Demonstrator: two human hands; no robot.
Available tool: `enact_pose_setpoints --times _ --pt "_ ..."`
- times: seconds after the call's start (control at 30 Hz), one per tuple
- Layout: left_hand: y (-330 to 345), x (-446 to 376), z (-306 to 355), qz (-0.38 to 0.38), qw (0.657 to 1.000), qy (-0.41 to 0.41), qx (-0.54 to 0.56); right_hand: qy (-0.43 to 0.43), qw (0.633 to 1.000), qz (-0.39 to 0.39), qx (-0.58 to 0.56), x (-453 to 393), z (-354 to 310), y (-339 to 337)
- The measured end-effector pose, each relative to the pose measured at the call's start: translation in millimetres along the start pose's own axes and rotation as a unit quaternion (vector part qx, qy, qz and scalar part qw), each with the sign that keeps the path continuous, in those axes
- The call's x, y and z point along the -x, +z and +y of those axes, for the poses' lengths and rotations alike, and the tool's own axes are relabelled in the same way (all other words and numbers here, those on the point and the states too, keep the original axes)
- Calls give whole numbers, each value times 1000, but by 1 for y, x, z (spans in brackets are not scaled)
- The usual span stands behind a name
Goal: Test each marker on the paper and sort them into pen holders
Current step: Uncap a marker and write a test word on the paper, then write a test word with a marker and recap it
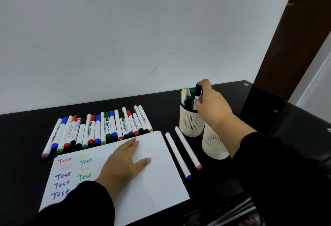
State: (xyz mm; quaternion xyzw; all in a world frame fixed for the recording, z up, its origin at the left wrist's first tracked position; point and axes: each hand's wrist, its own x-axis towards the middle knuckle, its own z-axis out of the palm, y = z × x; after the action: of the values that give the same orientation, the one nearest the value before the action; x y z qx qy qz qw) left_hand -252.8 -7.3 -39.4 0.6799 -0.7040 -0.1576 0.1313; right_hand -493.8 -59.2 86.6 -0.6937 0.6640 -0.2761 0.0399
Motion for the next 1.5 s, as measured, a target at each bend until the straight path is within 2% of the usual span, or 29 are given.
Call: enact_pose_setpoints --times 0.13,0.3,0.67,0.83,1.13,1.27,1.5 --pt "0 0 0 -2 1000 -4 1 0 1000 -7 12 -1 -3 -3" --pt "-1 0 1 -8 1000 -7 -3 35 996 -65 54 4 -2 -3" --pt "-4 2 4 -23 1000 -9 2 35 998 -50 30 7 -4 -6" --pt "-11 0 8 -64 998 -16 -15 -1 999 -8 35 11 -7 -6" --pt "-27 12 -2 -99 995 -18 -14 -96 994 -1 50 35 -39 11" --pt "-39 33 -28 -85 996 -25 -14 -147 987 -55 38 47 -71 37" --pt "-72 74 -95 -15 990 -142 -21 -178 971 -159 -14 56 -147 102"
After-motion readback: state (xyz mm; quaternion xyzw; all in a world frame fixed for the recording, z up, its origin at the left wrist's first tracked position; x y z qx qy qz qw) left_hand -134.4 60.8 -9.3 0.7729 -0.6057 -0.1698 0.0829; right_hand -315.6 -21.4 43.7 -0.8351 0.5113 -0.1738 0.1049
